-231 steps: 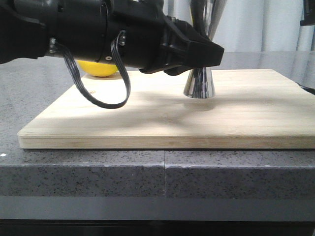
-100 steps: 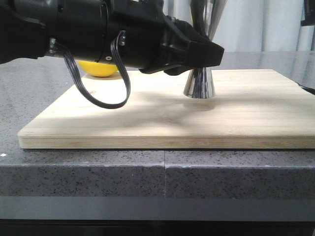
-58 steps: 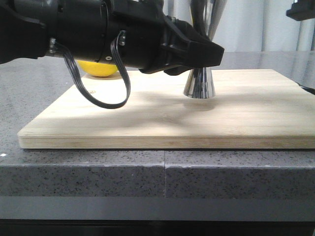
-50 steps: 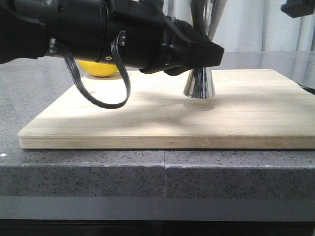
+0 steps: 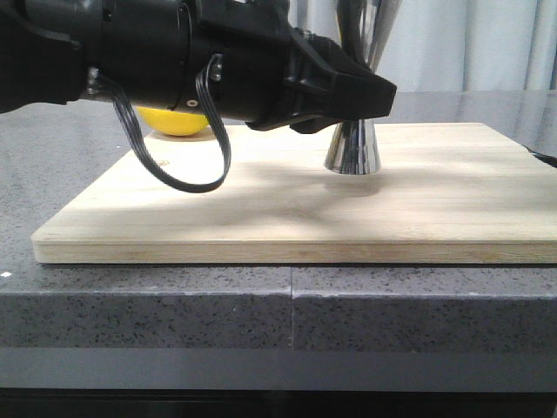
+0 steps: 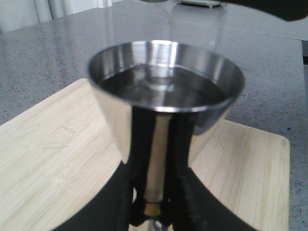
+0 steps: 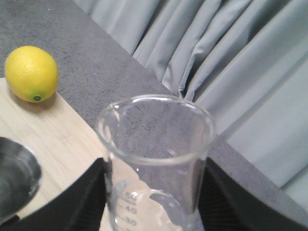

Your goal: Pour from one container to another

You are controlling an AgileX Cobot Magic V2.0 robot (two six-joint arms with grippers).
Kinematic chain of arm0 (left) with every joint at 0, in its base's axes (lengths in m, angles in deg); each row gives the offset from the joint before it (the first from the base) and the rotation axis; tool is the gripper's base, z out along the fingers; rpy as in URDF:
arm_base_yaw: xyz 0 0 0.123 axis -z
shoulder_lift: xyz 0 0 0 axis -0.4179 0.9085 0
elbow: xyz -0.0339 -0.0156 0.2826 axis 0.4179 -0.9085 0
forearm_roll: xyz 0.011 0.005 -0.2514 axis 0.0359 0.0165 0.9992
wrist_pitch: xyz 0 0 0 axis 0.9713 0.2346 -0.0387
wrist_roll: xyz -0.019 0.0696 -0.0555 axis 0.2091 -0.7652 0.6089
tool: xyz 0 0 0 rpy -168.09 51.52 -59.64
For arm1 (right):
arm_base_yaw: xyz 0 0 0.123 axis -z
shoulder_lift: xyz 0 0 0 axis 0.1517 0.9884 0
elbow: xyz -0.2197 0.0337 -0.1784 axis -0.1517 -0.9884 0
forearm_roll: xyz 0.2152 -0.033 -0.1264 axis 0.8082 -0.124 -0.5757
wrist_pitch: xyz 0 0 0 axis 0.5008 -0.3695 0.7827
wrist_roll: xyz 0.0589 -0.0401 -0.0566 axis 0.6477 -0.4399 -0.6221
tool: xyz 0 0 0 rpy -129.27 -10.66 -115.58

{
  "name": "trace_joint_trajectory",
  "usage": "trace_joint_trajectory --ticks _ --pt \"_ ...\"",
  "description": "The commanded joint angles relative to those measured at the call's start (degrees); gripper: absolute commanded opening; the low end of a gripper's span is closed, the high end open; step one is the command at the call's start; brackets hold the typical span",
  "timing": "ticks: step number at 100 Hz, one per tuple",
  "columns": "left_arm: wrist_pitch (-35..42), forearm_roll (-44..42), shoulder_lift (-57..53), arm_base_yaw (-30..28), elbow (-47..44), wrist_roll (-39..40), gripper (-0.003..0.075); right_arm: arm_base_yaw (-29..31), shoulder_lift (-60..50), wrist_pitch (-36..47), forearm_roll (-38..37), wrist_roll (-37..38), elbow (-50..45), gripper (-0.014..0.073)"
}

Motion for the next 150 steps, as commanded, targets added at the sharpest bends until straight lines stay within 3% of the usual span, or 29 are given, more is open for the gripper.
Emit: trace_joint_trajectory --ticks 1,23,40,76,150 --pt "4.54 1.76 -3.11 0.03 1.83 0.37 -0.0021 1.99 0.74 7.07 4.64 0.26 2.0 0.0295" --pt "4.54 1.76 -3.11 0.03 1.83 0.37 -0.0021 7.36 6.31 12.91 8.77 0.26 1.96 0.0295" --pt "4.54 1.76 -3.11 0.03 1.83 0.37 -0.0021 8.04 10.68 16.52 10.4 0.26 0.88 0.0295" --pt "4.54 1.76 -3.11 0.03 1.83 0.37 -0.0021 8.04 19.47 36.22 10.68 8.44 -7.19 0.0293" --pt "4.54 1.76 -3.11 0.03 1.83 0.37 -0.0021 8.04 29.44 47.29 8.8 10.88 -7.5 0.0293"
